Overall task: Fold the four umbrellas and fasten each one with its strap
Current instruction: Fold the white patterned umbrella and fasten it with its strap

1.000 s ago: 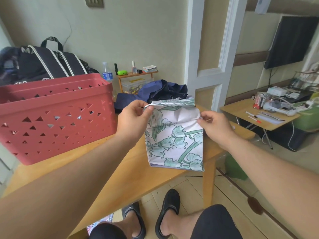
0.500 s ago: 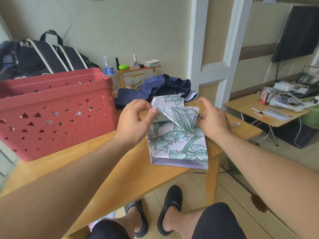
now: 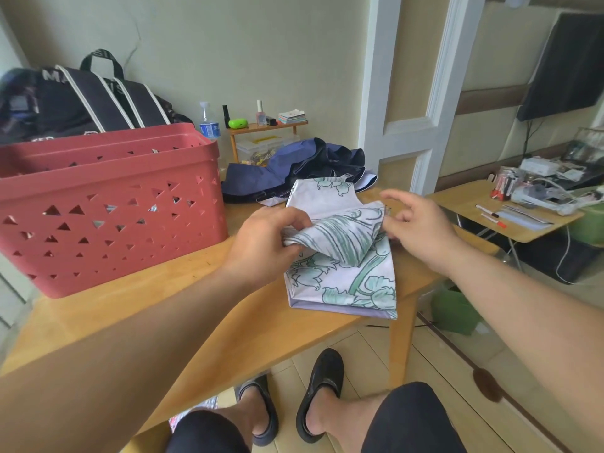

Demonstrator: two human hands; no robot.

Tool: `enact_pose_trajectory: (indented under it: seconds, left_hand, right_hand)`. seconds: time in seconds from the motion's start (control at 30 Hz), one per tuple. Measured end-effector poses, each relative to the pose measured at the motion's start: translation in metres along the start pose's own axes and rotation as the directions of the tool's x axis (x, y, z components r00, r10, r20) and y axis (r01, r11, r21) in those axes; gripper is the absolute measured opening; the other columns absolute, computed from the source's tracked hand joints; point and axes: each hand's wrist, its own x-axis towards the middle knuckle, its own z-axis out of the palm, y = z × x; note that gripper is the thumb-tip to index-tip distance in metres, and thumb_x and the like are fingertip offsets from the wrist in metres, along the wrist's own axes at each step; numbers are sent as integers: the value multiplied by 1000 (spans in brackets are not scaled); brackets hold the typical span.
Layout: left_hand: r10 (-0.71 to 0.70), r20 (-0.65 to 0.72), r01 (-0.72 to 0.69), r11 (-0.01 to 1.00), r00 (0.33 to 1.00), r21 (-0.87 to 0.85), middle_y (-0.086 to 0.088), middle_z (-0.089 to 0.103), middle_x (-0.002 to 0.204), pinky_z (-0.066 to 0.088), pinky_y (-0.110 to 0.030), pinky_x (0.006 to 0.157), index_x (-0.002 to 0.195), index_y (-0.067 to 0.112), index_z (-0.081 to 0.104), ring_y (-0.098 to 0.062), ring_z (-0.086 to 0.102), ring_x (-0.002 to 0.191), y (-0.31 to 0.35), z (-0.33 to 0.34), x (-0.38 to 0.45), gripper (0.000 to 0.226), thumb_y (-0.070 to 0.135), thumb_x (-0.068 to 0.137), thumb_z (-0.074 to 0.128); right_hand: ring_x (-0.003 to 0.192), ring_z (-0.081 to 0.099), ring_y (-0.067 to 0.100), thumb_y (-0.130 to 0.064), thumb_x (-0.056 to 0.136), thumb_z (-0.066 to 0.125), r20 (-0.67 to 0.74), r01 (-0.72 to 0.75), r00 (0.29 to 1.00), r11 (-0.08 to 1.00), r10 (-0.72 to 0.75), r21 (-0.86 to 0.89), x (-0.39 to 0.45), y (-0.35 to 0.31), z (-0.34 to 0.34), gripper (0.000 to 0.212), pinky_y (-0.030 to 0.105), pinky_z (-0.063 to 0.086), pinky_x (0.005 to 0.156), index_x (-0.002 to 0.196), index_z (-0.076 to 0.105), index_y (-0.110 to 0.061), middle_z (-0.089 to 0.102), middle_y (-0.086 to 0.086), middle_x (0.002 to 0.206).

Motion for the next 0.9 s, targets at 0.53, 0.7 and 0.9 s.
enact_pose_trajectory:
  seconds: [0.53, 0.7, 0.9]
  left_hand:
    - [275, 312, -352, 908, 909, 227, 13, 70, 114, 50, -35, 95, 113, 36, 72, -15, 63, 106, -5, 8, -24, 34, 35, 79, 71]
    - [289, 358, -359, 922, 888, 147, 16, 74, 114, 54, -31, 95, 109, 34, 78, -9, 67, 105, -7, 6, -27, 22, 34, 89, 68]
    - [293, 327, -342, 934, 899, 103, 15, 75, 113, 54, -34, 93, 110, 32, 78, -11, 67, 106, 0, 20, -27, 19, 34, 92, 73]
  right_hand:
    - [84, 65, -10, -21, 101, 67, 267, -32, 960, 979, 86, -202, -40, 6, -5, 28, 23, 50, 75, 92, 77, -45, 74, -27, 96]
    - [70, 58, 4, -6, 99, 53, 259, -202, 941, 976, 217, -83, -35, 9, 1, 36, 21, 43, 62, 98, 77, -34, 72, -4, 105]
    - [93, 73, 29, -23, 81, 84, 109, -286, 955, 956, 277, 71, -9, 1, 17, 35, 46, 57, 90, 99, 62, -44, 76, 10, 100]
